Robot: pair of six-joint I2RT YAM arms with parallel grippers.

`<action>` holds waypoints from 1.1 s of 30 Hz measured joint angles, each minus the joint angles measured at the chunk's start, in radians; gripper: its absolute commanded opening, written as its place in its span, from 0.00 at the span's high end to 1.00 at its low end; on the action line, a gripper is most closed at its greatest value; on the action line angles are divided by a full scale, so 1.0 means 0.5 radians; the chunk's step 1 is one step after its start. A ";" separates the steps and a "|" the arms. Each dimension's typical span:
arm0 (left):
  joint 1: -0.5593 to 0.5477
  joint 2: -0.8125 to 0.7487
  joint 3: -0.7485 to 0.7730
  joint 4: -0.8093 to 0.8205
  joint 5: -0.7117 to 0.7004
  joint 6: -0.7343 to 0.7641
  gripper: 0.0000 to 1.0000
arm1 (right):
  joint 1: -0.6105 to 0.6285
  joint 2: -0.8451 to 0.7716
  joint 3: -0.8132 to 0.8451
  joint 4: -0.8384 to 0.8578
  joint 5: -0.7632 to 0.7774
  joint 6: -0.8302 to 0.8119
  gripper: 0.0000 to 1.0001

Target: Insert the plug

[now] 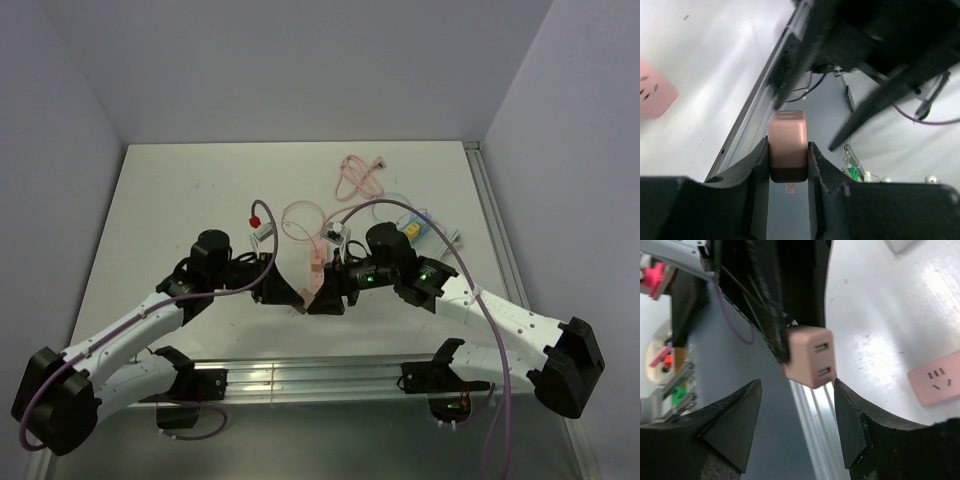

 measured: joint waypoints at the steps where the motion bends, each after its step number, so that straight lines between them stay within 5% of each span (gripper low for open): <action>1: 0.000 -0.047 -0.005 0.019 0.011 0.002 1.00 | -0.020 0.002 0.000 0.006 -0.063 0.016 0.35; 16: -0.082 -0.288 -0.016 0.164 0.115 0.033 1.00 | -0.053 0.172 -0.002 0.425 -0.531 0.311 0.49; 17: -0.086 -0.288 -0.016 0.163 0.116 0.038 1.00 | -0.053 0.182 -0.002 0.437 -0.549 0.323 0.54; 18: -0.089 -0.288 -0.016 0.159 0.115 0.044 1.00 | -0.053 0.196 -0.002 0.452 -0.573 0.335 0.73; 21: -0.098 -0.289 -0.021 0.153 0.140 0.065 1.00 | -0.053 0.232 -0.001 0.485 -0.657 0.369 1.00; 23: -0.108 -0.289 -0.021 0.144 0.142 0.075 0.62 | -0.053 0.249 -0.001 0.494 -0.686 0.390 1.00; 24: -0.110 -0.289 -0.021 0.134 0.135 0.086 0.38 | -0.053 0.252 -0.001 0.492 -0.689 0.391 1.00; 25: -0.114 -0.289 -0.019 0.110 0.110 0.117 0.01 | -0.053 0.253 -0.001 0.484 -0.679 0.385 1.00; 28: -0.147 -0.287 0.072 -0.179 -0.185 0.164 0.00 | -0.053 0.249 0.009 0.402 -0.422 0.348 1.00; 33: -0.154 -0.275 0.267 -0.719 -1.071 0.126 0.01 | -0.053 0.261 0.047 0.075 0.253 0.324 1.00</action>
